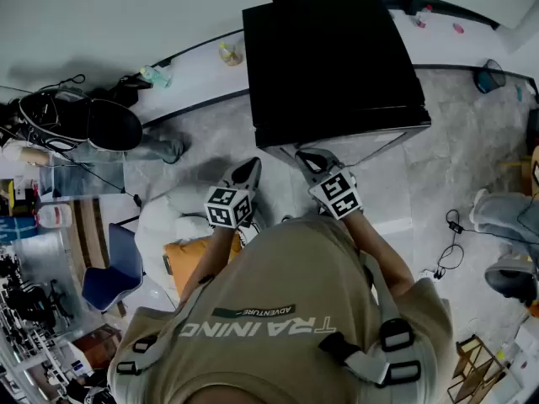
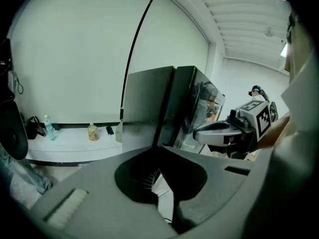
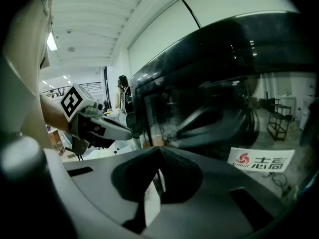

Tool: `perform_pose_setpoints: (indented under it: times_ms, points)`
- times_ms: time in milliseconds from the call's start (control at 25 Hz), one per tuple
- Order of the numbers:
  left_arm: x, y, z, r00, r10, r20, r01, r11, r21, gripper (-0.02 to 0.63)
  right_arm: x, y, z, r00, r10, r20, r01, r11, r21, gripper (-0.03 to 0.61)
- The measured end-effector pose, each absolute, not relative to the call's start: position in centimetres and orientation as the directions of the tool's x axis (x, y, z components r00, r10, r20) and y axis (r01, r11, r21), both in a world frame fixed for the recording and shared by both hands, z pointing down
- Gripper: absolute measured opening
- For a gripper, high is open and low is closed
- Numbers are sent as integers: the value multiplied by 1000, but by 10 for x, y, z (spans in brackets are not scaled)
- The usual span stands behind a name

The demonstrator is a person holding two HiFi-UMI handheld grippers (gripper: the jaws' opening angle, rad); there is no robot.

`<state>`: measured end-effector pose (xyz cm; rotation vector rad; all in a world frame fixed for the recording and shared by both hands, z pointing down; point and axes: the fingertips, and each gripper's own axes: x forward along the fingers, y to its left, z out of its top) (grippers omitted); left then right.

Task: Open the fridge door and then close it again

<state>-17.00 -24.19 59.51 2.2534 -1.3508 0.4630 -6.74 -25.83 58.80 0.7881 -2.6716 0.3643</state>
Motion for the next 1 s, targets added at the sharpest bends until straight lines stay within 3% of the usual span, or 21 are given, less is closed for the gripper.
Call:
perform_pose_setpoints:
  times_ms: [720, 1000]
  points:
    - [-192, -235, 555, 535, -728, 429, -842, -503, 197, 0, -67, -254, 520, -677, -660, 325, -705, 709, -28, -5]
    - [-187, -246, 511, 510, -799, 319, -859, -487, 156, 0, -55, -250, 482, -683, -682, 261, -699, 714, 37, -5]
